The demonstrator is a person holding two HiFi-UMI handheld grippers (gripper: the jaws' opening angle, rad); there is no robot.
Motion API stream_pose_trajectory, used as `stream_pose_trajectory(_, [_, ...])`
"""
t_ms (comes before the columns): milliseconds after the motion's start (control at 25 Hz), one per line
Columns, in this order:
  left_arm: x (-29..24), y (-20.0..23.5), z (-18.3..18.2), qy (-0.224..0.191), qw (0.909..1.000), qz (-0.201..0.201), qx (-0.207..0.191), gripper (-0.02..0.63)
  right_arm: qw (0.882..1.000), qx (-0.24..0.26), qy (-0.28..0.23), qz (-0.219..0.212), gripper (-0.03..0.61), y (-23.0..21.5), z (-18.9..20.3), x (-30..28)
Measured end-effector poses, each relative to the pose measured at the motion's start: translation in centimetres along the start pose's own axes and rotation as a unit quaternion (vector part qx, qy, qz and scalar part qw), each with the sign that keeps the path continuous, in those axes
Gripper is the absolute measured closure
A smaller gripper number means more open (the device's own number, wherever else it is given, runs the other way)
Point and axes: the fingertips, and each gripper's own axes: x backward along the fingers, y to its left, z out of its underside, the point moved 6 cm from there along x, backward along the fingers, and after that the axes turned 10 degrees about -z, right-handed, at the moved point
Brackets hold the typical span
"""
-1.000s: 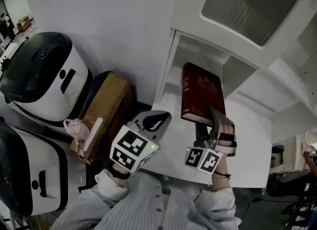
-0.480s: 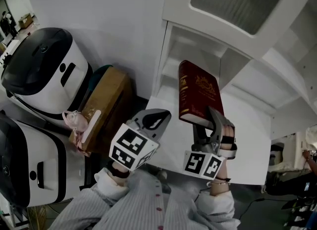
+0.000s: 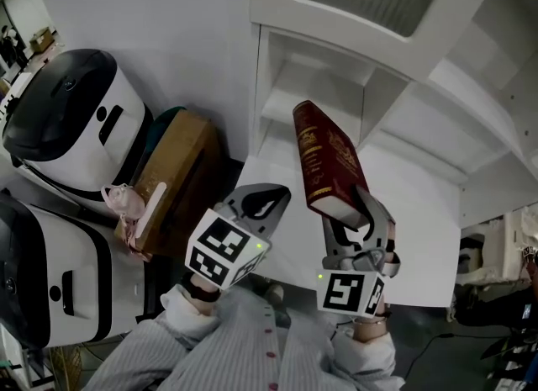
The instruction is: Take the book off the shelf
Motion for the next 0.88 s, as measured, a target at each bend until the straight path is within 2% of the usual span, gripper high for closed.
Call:
stream_pose_trajectory(160, [-0.5,-1.1,-0.1,0.001,1.0,0.007,-0.003,0.603,0.997,-0.07,-0.036,-0.023,0.353,-0.6,1.1,1.3])
stream_pose_trajectory(320, [-1.0,-2.0,-0.1,0.003,0.9998,0.017,-0.006,0.603,0.987,-0.136,-0.083,-0.028,0.354,-1.1,2.1,2.4])
stream_pose_trajectory(520, [-1.7,-2.6,0.0,0.005,0.9996,0.027,-0.006,0.603,0.965,-0.237,-0.107,-0.028,0.354,-1.2,3.6,3.6])
stream_pose_trajectory(640, [-2.1,-2.6,0.0,0.006,0.9994,0.033,-0.006,0.603,0.955,-0.278,-0.1,-0.03,0.354,-1.2,4.7,4.1])
stream_pose_trajectory(880, [-2.7,-2.3,-0.2,0.007,0.9992,0.039,-0.008,0.604,0.929,-0.348,-0.119,-0.03,0.354,-1.2,6.1,4.5])
